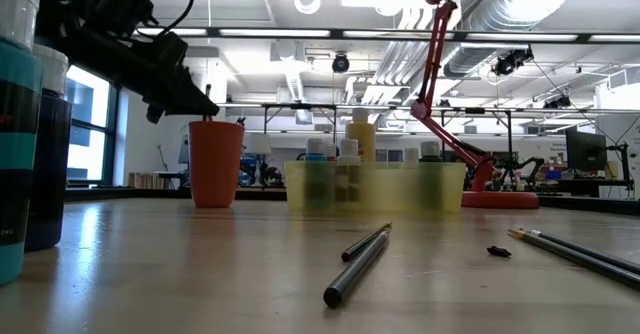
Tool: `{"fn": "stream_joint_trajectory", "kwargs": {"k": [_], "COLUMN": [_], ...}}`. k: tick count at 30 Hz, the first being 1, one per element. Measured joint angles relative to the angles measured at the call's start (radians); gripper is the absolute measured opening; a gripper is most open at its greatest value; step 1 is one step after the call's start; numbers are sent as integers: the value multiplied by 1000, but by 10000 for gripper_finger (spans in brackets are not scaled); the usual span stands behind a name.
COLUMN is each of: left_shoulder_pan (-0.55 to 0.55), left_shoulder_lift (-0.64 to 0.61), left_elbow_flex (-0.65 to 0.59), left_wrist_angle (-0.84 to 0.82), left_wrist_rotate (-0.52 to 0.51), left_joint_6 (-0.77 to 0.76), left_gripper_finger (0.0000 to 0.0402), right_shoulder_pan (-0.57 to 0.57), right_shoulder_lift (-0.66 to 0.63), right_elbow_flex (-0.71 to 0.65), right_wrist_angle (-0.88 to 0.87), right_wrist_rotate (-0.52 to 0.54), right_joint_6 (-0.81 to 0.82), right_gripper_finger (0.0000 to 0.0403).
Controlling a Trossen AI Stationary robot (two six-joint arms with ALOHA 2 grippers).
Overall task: Pick & Place Paint Supplies
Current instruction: Put the silver paintbrush into the orange cup, then put the orange paintbrush into the orange cup
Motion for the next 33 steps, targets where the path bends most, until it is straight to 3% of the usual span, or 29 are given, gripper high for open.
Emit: {"fn": "stream_joint_trajectory", "kwargs": {"k": [6, 13, 22, 33], "left_shoulder_pan": [0, 0, 0, 0], "left_shoulder_lift": [0, 0, -2, -2], "left_elbow_flex": [0, 1, 118, 290], "left_wrist_angle": [-20, -51, -1, -77], "left_wrist_rotate": [0, 0, 11, 180], "left_joint_6": [3, -4, 53, 48], "left_gripper_finger": [79, 106, 117, 118], "right_shoulder_pan": [0, 0, 0, 0], "right_shoulder_lift": [0, 0, 0, 0], "right_elbow_flex": [0, 0, 0, 0], "right_wrist_angle": [0, 0, 0, -1], "right_wrist_rotate": [0, 0, -9, -53], "right_joint_6": [2, 4, 4, 4], "right_gripper_finger": [109, 113, 118, 118]}}
